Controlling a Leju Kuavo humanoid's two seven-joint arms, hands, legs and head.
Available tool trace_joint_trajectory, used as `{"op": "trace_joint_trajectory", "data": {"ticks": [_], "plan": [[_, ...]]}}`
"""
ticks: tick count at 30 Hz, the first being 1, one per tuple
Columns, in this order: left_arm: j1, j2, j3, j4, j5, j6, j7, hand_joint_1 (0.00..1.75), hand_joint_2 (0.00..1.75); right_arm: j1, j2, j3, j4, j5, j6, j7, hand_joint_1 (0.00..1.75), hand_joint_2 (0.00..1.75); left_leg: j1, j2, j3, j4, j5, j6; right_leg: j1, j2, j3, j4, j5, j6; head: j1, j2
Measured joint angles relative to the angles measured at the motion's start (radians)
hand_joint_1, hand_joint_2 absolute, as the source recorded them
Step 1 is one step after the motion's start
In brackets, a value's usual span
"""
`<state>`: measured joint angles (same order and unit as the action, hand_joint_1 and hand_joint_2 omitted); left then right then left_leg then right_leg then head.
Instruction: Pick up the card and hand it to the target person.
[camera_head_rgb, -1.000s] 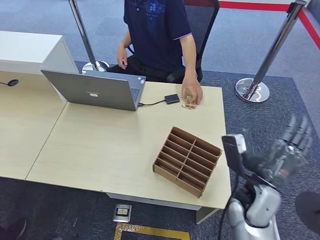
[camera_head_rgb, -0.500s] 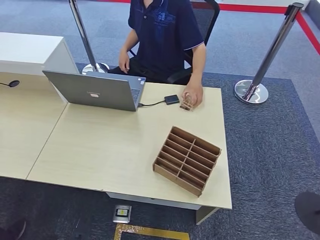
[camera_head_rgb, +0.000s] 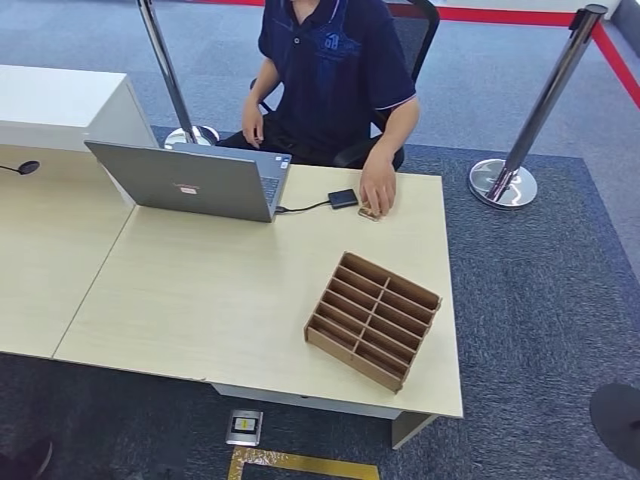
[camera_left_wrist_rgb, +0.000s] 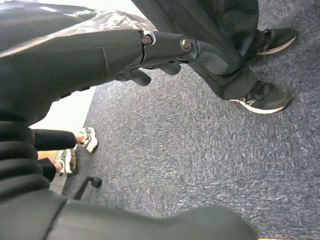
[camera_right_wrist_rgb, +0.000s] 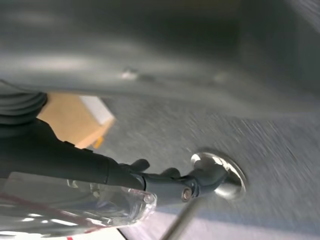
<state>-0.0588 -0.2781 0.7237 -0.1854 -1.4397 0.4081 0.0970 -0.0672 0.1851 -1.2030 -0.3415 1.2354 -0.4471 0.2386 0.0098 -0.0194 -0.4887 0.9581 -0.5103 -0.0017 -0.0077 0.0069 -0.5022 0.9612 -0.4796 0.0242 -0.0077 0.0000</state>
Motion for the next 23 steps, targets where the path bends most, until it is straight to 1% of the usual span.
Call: {"op": "trace_joint_trajectory", "data": {"ticks": [2, 6, 9, 14, 23], "plan": [[0.000, 0.000, 0.003, 0.000, -0.004, -0.001, -0.003, 0.00, 1.75, -0.004, 0.009, -0.004, 0.035, 0.020, 0.026, -0.013, 0.00, 1.75, 0.000, 0.000, 0.000, 0.000, 0.000, 0.000, 0.000, 0.000, 0.000, 0.000, 0.000, 0.000, 0.000, 0.000], [0.000, 0.001, 0.008, 0.000, -0.001, -0.001, -0.005, 0.00, 1.75, -0.012, 0.016, 0.002, 0.074, 0.068, 0.062, -0.095, 0.00, 1.75, 0.000, 0.000, 0.000, 0.000, 0.000, 0.000, -0.001, 0.000, 0.000, 0.000, 0.000, 0.000, 0.000, 0.000], [0.004, 0.007, 0.005, -0.001, 0.033, -0.009, -0.011, 0.00, 1.75, -0.014, 0.010, 0.042, 0.086, 0.062, 0.083, -0.133, 0.00, 1.75, 0.000, 0.000, 0.000, 0.000, 0.000, 0.000, -0.001, 0.000, 0.000, 0.000, 0.000, 0.000, 0.000, 0.000], [0.015, 0.026, -0.018, -0.007, 0.139, -0.040, -0.017, 0.00, 1.75, -0.007, -0.006, 0.130, 0.093, -0.030, 0.112, -0.147, 0.00, 1.75, -0.001, 0.000, 0.000, 0.000, 0.000, 0.000, -0.001, 0.000, 0.000, 0.000, 0.000, 0.000, 0.000, 0.000], [0.042, 0.060, -0.100, -0.028, 0.331, -0.093, -0.028, 0.00, 1.75, 0.022, -0.035, 0.282, 0.092, -0.208, 0.161, -0.159, 0.00, 1.75, -0.001, 0.000, 0.000, 0.000, 0.000, 0.000, -0.001, 0.000, 0.000, 0.000, 0.000, 0.000, 0.000, 0.000]]}}
